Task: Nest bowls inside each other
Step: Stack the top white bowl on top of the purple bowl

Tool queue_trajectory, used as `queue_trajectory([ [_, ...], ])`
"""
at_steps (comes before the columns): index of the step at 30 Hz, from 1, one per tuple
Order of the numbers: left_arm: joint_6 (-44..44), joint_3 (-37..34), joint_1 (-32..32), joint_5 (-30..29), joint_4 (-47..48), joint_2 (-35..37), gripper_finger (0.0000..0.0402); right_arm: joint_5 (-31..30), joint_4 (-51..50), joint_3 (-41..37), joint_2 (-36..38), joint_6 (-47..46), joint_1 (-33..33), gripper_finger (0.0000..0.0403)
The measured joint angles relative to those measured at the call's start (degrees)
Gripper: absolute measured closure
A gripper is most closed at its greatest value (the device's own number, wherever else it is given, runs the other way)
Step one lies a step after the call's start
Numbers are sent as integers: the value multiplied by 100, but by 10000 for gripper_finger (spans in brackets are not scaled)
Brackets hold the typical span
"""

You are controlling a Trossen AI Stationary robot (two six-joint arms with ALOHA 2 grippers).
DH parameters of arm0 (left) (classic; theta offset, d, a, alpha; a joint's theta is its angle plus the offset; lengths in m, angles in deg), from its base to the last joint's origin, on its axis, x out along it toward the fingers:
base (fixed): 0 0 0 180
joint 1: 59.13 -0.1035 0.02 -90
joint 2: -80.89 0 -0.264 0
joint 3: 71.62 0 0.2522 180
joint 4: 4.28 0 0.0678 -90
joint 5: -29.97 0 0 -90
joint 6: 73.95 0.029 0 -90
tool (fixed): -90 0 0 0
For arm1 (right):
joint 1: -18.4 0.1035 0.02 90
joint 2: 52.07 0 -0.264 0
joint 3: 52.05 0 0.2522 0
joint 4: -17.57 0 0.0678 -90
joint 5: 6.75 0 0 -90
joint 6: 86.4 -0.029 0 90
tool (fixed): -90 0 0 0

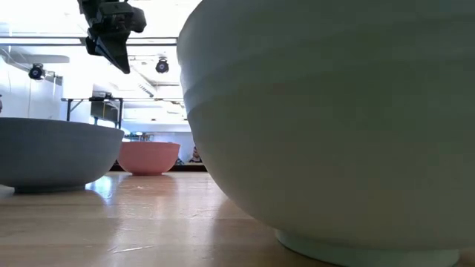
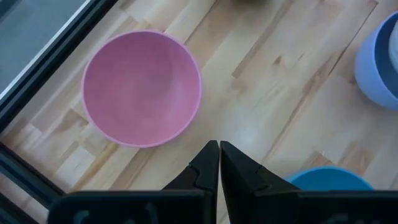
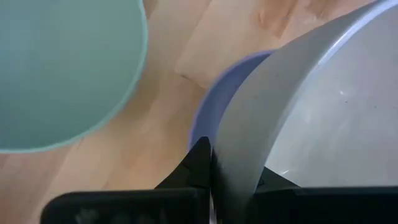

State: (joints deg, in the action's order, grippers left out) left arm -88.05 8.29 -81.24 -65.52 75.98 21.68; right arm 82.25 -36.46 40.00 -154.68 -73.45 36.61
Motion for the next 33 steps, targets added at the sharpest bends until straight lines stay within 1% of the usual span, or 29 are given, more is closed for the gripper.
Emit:
queue_trajectory([
  [2, 1, 0, 0, -11, 0, -9, 402, 66, 4, 0, -28, -124, -3, 383],
  [5, 3, -2, 0, -15, -2, -49, 402, 303, 2, -2, -42, -377, -11, 360],
  [13, 6, -2, 0, -15, -4, -106, 402, 289, 9, 36, 13, -591, -100, 281],
  [17, 79, -4, 0, -15, -3, -126, 402, 287, -23, 195, 15, -542, -101, 259],
  [20, 102, -4, 0, -15, -4, -140, 402, 288, -24, 356, 77, -505, -98, 256],
  [24, 104, -3, 0, -15, -7, -152, 402, 288, -123, 516, 126, -546, -101, 268],
  [33, 162, -4, 4, -61, -11, -256, 402, 385, -615, 517, 15, -538, -107, 321],
])
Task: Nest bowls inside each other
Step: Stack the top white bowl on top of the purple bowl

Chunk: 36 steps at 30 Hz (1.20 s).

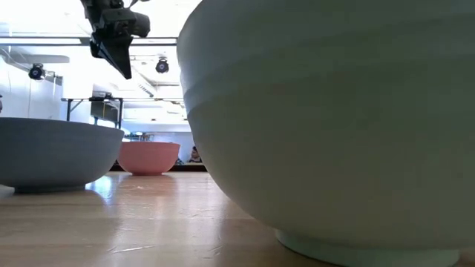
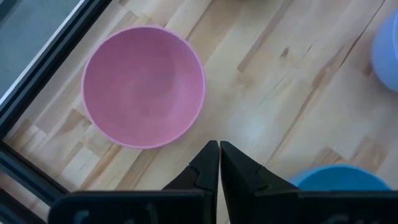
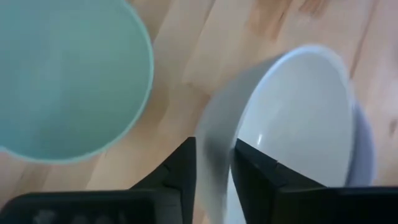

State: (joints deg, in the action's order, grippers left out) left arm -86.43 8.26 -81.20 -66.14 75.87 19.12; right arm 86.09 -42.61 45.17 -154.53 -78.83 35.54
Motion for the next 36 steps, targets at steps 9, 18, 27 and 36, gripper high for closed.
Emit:
queue_trajectory([
  [9, 145, 1, -2, 0, 2, -111, 402, 7, -150, 67, -4, -7, -125, 389],
  [18, 142, -1, -4, 0, 2, -113, 402, -141, -151, 45, -2, 304, -103, 393],
  [27, 134, 1, -4, -9, 2, -113, 402, -140, -129, -40, -2, 643, -103, 394],
  [36, 121, 1, -4, -20, -2, -113, 402, -96, -78, -302, -4, 940, -66, 394],
])
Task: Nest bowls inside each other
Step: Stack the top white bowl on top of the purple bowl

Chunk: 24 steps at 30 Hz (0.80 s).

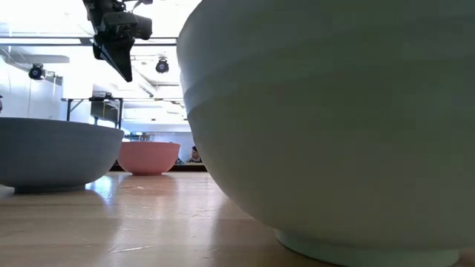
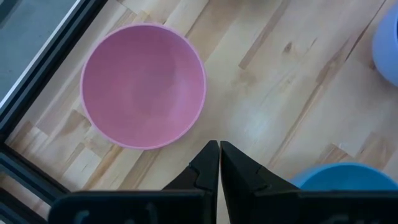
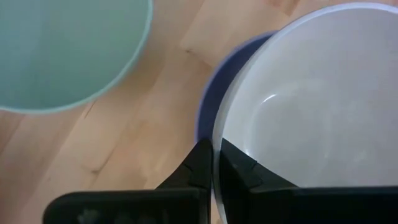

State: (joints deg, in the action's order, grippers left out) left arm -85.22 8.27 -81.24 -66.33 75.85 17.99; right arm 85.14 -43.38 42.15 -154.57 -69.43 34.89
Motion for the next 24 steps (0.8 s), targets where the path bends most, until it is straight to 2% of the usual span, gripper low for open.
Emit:
queue_trajectory([
  [19, -28, 0, 0, 0, -44, 0, 402, 7, 310, -206, -4, 282, 0, 394],
  [24, -28, 0, 0, 0, -64, 0, 402, 173, 328, -255, -4, 302, 0, 394],
])
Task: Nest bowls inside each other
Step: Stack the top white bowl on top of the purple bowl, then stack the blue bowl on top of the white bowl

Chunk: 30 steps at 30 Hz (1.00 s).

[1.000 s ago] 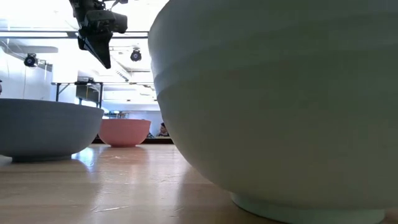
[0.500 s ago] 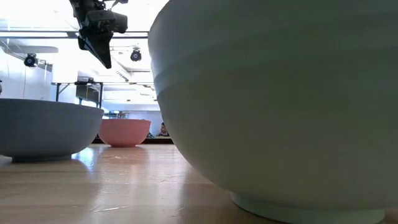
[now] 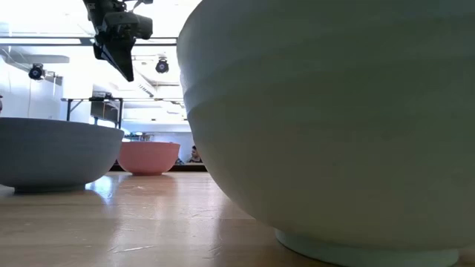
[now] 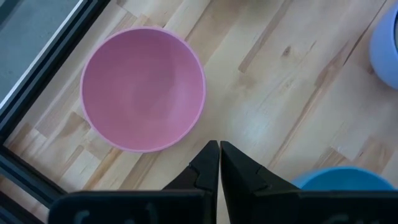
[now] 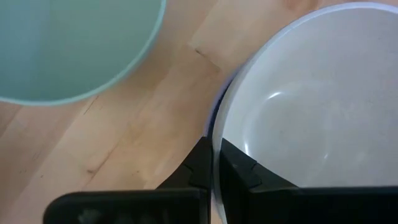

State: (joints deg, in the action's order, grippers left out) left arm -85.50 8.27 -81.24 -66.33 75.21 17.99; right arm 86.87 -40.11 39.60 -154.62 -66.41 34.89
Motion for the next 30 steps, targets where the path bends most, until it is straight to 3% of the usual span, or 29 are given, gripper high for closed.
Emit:
queue_trajectory([
  [9, -2, 0, 0, 0, -31, 0, 402, -3, 79, -171, 0, -189, -2, 387],
  [22, -11, 0, 1, 0, -31, 0, 402, 92, 247, 40, -2, -951, -2, 300],
  [30, -11, 0, 2, 2, -31, 1, 402, 84, 225, 169, 18, -1284, -26, 314],
])
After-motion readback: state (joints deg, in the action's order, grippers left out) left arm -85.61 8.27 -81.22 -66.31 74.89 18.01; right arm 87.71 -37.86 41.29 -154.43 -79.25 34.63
